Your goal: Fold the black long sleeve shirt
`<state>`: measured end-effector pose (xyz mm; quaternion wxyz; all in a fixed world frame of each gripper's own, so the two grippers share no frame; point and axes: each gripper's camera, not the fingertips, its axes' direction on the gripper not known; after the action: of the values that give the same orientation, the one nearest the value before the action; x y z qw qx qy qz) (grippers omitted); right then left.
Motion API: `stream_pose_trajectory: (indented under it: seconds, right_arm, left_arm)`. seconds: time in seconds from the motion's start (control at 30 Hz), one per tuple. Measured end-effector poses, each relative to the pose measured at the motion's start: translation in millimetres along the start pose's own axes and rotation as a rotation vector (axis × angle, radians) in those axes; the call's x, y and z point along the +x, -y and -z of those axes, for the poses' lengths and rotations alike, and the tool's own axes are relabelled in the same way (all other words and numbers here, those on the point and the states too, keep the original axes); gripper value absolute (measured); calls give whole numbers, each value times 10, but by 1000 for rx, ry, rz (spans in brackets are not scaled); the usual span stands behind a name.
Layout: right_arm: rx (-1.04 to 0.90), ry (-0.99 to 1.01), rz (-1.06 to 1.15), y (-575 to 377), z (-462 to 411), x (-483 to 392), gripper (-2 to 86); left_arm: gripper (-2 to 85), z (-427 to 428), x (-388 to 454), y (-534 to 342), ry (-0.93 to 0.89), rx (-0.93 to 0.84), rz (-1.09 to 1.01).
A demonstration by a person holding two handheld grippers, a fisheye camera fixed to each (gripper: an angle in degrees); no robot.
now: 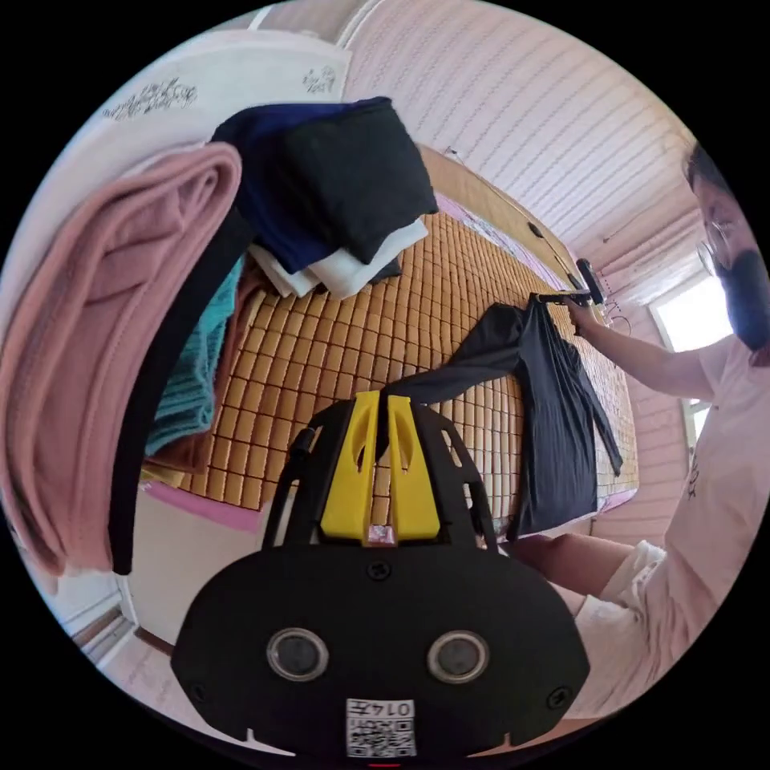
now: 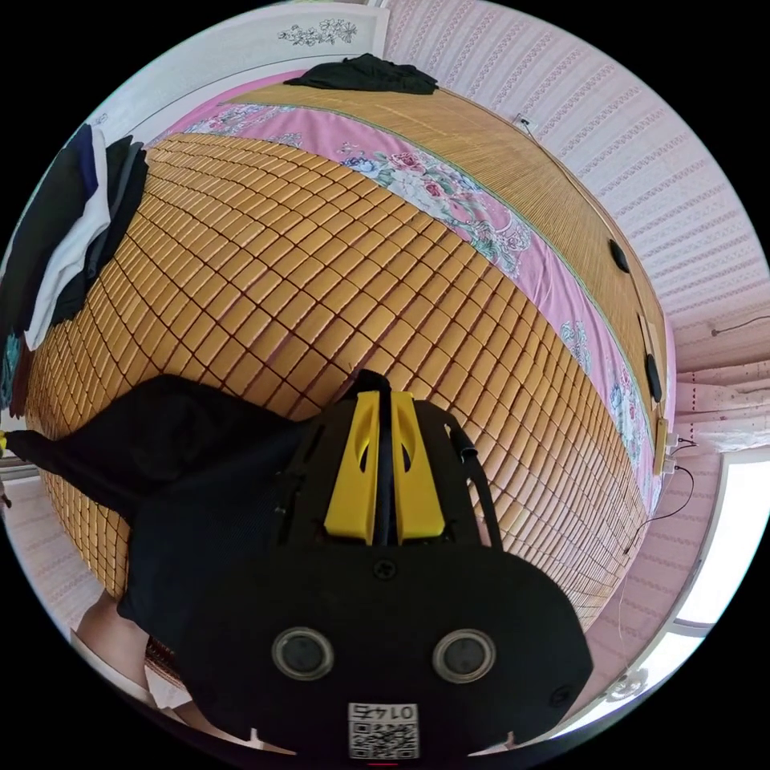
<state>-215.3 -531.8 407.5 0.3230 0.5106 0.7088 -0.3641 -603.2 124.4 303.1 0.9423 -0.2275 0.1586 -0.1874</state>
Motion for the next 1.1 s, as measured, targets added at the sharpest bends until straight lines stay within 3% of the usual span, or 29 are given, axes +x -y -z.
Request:
stream_pose_trajectory:
  seconds: [0.07,0.2,0.33,0.43,0.57,0.7,0.83,0.9,1.1]
  right_arm:
    - [-8,18,-10,-8,-12,34,14]
    - [-17,18,-22,-113,16,97,34]
    - [-3,-76,-25,-244,121,127,61]
    - [26,-133,49,-300,234,36,73]
    - [116,84,307,-311,502,-483,85]
    - [64,243,506,-307,403,-1155,103]
    - [15,234,508,-324,210,-1308,71]
    - [24,242,508,-357,241,-1249,11]
    - [62,294,503,-316,418,-1032,-4]
  left_arm:
    - [2,222,214,-38,47,87,-142]
    - [17,286,360,-172,57,61,-197]
    - [36,-152,125,-535,-30,-205,-15]
    - [50,-246,-10,-688,-81,-222,113]
    - [43,-212,-14,-634,-25,-157,172]
    - [57,-427,-36,-410,58,-116,235]
    - [33,-931,79,-257,78,-263,217]
    - [7,-1003,158,-237,88,-256,179]
    - [-9,-1013,185,-69,155,-230,179]
